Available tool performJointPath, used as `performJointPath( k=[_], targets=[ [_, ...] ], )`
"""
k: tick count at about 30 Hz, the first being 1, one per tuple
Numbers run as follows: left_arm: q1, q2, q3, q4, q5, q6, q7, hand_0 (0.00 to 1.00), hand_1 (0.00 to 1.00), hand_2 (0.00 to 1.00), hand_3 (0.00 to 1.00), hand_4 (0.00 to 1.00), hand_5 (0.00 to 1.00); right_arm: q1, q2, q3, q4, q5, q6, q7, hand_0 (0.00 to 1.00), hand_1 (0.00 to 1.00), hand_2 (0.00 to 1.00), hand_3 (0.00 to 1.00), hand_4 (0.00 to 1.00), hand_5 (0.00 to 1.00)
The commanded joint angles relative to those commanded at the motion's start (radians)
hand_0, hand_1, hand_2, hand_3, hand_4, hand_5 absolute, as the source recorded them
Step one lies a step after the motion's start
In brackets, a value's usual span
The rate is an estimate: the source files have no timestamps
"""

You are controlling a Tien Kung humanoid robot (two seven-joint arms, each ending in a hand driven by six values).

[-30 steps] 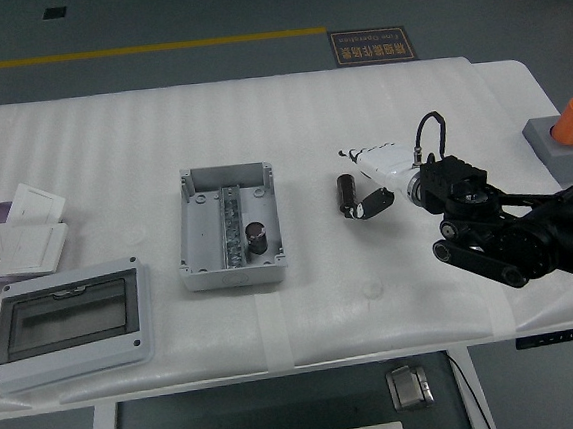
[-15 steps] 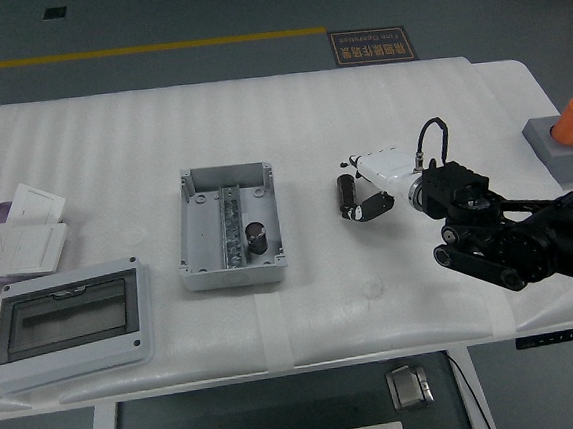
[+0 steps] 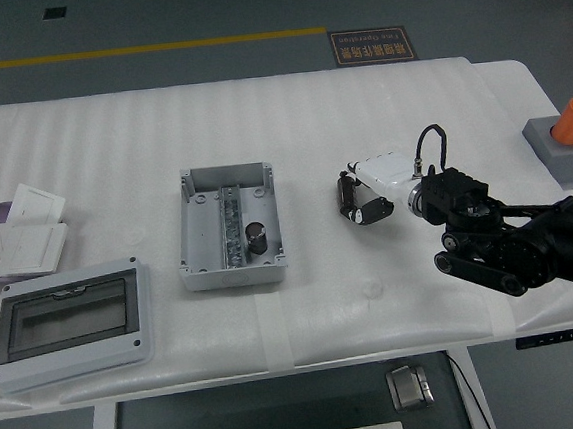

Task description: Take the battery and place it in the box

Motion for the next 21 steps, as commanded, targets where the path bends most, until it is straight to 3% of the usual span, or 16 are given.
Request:
performJointPath(
  k=[2, 7, 8, 21],
  targets=[
    [0.0, 0.0, 0.002, 0.0, -0.002, 0.0, -0.001, 0.648, 0.647, 0.518, 0.556, 0.586, 0.438, 0.0, 0.0, -0.002, 0.0, -0.002, -0.001, 0.001, 0.732, 0.679, 0.66, 0.692, 0.601, 0.35],
    [-0.003, 0.0, 0.003, -0.001, -0.003, 0.001, -0.003, 0.648, 0.647, 0.518, 0.556, 0.586, 0.438, 0.001, -0.002, -0.002, 0.001, -0.005, -0.009, 0.004, 0.732, 0.679, 0.66, 0.692, 0.601, 0.35],
    [-0.003, 0.0, 0.003, -0.001, -0.002, 0.002, -0.003, 0.648, 0.647, 0.518, 0.556, 0.588, 0.44, 0.001, -0.002, -0.002, 0.001, -0.005, -0.01, 0.005, 0.725, 0.662, 0.652, 0.69, 0.563, 0.306],
    [-0.003, -0.001, -0.003, -0.002, 0.002, 0.005, -0.005, 0.648, 0.647, 0.52, 0.56, 0.589, 0.445, -0.005, -0.009, 0.003, 0.001, 0.004, -0.037, 0.016, 0.717, 0.653, 0.639, 0.684, 0.563, 0.313]
  ],
)
